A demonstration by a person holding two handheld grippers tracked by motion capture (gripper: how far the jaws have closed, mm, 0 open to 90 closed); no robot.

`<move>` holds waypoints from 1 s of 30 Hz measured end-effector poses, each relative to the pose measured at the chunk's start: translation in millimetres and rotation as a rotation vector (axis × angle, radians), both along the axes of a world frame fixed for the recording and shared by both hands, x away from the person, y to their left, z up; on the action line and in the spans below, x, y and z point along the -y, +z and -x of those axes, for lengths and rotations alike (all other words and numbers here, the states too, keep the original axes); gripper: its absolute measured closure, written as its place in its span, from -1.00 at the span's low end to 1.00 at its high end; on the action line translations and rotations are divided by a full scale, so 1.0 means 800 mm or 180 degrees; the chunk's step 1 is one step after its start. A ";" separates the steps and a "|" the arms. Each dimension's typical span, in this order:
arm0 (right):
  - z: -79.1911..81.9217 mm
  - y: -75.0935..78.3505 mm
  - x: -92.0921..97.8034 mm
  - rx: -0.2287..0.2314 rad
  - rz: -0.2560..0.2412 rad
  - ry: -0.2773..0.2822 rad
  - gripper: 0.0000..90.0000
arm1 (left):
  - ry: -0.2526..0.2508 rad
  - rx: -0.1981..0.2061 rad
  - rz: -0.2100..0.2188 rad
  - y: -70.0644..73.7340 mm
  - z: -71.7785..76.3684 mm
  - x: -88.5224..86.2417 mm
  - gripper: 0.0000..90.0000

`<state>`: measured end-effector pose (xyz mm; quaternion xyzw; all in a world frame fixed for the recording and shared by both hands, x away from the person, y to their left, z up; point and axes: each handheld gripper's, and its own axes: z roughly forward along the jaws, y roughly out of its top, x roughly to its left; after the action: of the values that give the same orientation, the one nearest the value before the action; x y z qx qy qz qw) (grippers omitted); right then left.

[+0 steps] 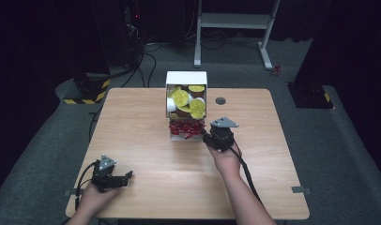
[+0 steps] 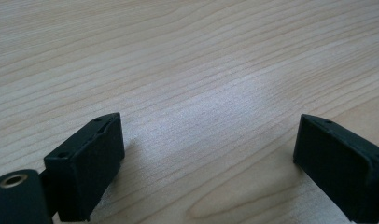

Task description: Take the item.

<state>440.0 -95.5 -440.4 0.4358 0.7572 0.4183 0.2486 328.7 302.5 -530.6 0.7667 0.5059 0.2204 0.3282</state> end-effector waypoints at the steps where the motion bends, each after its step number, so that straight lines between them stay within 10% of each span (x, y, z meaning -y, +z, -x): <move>1: -0.001 -0.001 -0.001 0.0003 0.0005 0.0008 0.20 | 0.0000 0.0000 0.0000 0.000 0.000 0.000 -0.80; 30: -0.019 -0.008 -0.020 0.0086 0.0083 0.0079 0.63 | -0.0017 -0.0003 0.0005 0.000 0.000 -0.001 -0.79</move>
<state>455.2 -79.8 -446.9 0.4174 0.7645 0.4173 0.2592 328.5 303.5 -530.5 0.7679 0.5041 0.2188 0.3291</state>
